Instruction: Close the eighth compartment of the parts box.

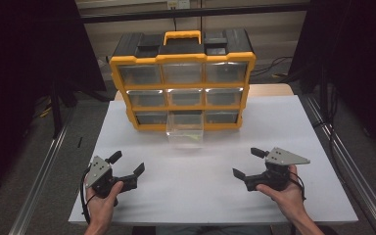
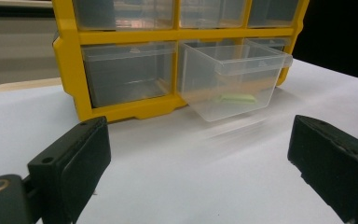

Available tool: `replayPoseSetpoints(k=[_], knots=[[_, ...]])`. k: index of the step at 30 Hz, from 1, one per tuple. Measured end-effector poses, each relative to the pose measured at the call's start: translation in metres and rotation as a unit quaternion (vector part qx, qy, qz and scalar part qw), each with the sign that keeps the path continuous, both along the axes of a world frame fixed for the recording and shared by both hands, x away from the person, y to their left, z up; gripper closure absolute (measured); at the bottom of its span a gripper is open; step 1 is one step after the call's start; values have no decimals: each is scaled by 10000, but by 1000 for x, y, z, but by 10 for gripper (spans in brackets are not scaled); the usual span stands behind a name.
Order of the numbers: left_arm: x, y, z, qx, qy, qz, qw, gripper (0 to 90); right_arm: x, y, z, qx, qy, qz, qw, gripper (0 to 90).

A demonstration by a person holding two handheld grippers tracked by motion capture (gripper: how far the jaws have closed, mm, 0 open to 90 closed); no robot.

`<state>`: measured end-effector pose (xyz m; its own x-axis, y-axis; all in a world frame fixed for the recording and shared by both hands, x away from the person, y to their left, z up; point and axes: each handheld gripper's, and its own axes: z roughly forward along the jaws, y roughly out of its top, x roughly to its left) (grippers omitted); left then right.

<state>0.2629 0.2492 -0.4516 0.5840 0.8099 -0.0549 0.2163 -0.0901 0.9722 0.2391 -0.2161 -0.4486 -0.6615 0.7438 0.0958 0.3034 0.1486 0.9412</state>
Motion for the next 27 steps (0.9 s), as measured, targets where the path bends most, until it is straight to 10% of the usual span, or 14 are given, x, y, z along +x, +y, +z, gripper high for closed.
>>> replayPoseSetpoints(k=[27], knots=[[-2, 0, 1, -67, -32, -45, 10000, 57, 26, 59, 6, 88, -32, 761, 9971, 30]])
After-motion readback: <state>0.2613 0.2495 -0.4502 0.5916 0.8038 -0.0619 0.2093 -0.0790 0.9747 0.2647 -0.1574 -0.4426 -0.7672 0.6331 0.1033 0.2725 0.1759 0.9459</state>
